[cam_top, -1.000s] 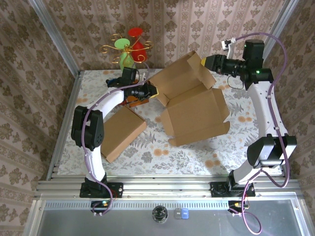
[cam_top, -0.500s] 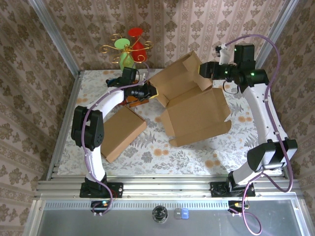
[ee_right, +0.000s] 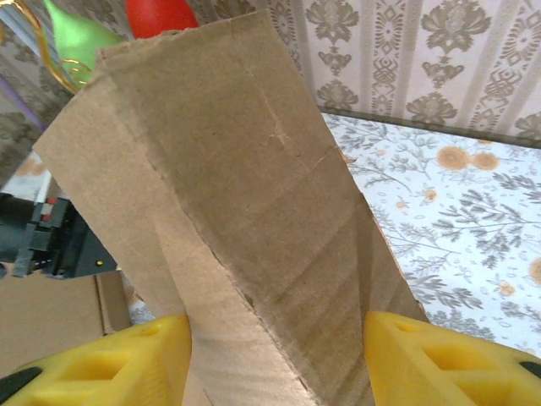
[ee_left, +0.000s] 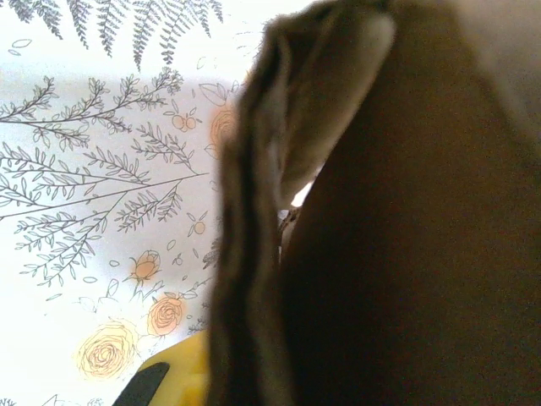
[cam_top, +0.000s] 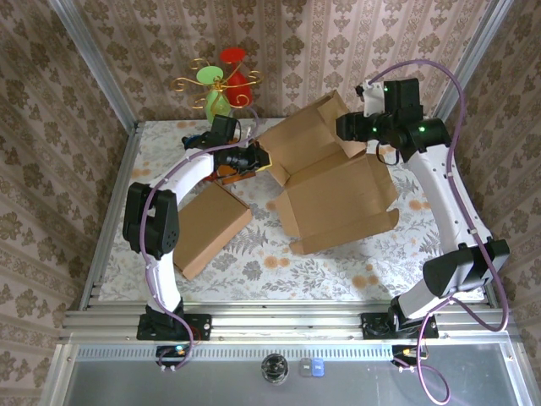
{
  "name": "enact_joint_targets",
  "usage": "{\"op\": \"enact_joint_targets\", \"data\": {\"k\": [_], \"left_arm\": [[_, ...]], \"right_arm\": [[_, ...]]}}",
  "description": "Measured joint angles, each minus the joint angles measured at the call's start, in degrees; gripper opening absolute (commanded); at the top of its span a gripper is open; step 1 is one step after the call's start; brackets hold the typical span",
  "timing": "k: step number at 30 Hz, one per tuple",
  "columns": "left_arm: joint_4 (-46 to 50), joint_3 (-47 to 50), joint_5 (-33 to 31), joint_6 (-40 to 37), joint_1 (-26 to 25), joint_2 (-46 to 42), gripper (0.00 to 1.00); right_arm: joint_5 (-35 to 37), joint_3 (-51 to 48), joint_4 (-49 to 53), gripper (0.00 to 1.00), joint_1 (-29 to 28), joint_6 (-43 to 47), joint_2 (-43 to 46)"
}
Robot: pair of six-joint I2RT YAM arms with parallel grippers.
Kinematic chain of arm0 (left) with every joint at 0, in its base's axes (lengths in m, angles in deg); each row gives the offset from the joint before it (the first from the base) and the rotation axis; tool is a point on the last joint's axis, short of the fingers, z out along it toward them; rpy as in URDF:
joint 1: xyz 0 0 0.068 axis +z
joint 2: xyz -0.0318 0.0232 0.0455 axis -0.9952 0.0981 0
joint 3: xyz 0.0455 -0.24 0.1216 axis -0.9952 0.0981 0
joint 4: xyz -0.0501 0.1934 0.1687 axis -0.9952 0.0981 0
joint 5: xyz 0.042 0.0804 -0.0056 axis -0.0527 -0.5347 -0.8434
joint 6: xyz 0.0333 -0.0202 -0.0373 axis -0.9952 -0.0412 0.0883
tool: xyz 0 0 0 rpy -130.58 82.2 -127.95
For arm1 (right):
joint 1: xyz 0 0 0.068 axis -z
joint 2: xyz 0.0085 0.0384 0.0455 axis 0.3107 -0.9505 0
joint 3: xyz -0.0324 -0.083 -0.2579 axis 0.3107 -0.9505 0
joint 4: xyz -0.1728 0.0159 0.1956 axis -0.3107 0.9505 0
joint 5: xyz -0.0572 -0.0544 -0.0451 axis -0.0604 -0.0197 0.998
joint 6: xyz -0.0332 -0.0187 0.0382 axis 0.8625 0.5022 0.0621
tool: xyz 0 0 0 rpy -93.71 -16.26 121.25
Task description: Fold the paper box
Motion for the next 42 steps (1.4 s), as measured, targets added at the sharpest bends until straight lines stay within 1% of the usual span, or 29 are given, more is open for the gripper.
{"op": "enact_joint_targets", "data": {"k": [8,12,15,20,22,24,27,32,35,40,42], "left_arm": [[2.9,-1.0,-1.3,-1.7,-0.7,0.0,0.00],[4.5,-2.5,-2.4,-2.6,-0.9,0.0,0.00],[6.0,-3.2,-3.0,-3.3,-1.1,0.0,0.00],[8.3,-4.4,-4.3,-4.0,-1.7,0.0,0.00],[9.5,-4.9,-5.2,-4.3,-1.8,0.0,0.00],[10.5,-5.6,-6.1,-4.4,-1.9,0.0,0.00],[11.9,-6.4,-7.1,-4.5,-2.1,0.0,0.00],[13.6,-7.2,-7.6,-4.7,-2.3,0.0,0.00],[14.3,-7.9,-8.0,-5.0,-2.5,0.0,0.00],[16.7,-10.3,-8.8,-5.1,-4.1,0.8,0.00],[17.0,-11.5,-9.0,-5.1,-4.5,1.5,0.00]], "right_arm": [[7.8,0.4,1.6,0.59,-3.0,2.6,-0.5],[11.5,0.7,2.5,0.55,-4.0,3.4,-1.4],[15.2,2.2,3.3,0.48,-4.7,3.7,-2.6],[22.8,3.6,4.2,0.40,-6.4,3.8,-4.9],[25.8,3.8,4.7,0.36,-7.2,3.8,-5.7],[29.3,4.2,5.6,0.29,-7.9,3.4,-6.7],[33.5,4.6,6.4,0.23,-8.7,3.1,-7.7],[37.7,5.5,8.0,0.13,-9.0,2.3,-9.0],[39.7,6.7,9.2,0.09,-9.1,1.9,-9.9],[44.2,10.1,13.2,0.00,-9.9,0.5,-11.8],[46.7,13.2,15.9,0.00,-10.2,-0.7,-13.7]]}}
